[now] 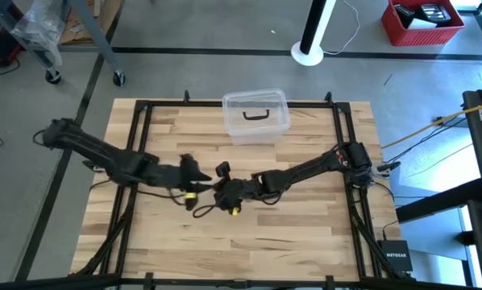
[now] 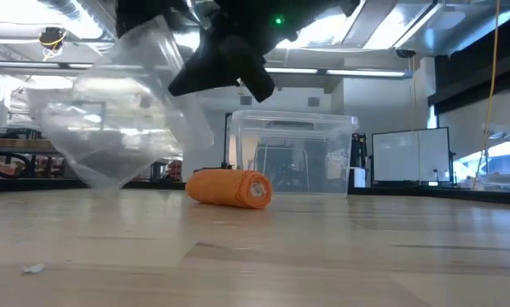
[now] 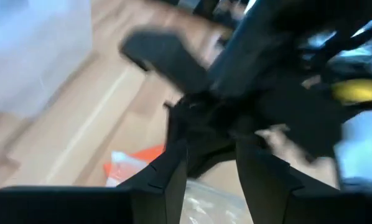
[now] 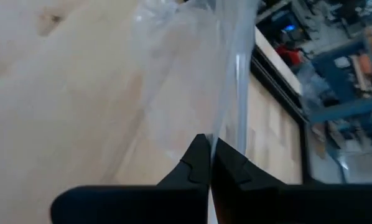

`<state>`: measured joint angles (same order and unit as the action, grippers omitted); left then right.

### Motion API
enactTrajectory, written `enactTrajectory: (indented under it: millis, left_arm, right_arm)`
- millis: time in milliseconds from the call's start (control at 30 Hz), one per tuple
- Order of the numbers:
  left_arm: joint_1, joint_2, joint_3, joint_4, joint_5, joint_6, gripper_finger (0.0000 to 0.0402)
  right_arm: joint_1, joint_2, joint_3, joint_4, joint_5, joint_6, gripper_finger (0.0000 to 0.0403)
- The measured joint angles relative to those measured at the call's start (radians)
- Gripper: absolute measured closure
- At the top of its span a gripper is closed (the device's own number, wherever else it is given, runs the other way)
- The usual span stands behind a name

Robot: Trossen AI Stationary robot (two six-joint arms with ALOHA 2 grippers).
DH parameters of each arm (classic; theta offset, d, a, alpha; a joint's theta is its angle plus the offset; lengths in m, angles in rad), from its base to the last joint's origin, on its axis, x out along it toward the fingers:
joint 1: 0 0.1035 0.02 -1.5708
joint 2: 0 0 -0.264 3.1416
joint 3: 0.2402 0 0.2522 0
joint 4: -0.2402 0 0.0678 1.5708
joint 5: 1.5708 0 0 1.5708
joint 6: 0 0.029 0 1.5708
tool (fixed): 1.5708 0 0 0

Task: Roll bandage
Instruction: Open the transparent zip bag

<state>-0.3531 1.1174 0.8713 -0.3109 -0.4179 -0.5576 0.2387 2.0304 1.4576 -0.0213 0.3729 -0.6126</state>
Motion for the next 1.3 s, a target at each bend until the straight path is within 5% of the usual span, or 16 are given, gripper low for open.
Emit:
enactTrajectory:
  millis: [267,700,1300]
  left_arm:
    - [0.077,0.180,0.001,0.013,0.155,-0.079,0.0272]
    - [0.119,0.163,-0.001,-0.057,0.376,-0.139,0.0272]
    - [0.123,0.179,-0.001,-0.096,0.326,-0.199,0.0273]
  right_arm:
    - [0.001,0.009,-0.003,-0.030,-0.052,0.012,0.0402]
    - [-0.006,0.023,0.000,-0.048,-0.043,0.045,0.0402]
    - [-0.004,0.023,0.000,-0.047,-0.051,0.059,0.0402]
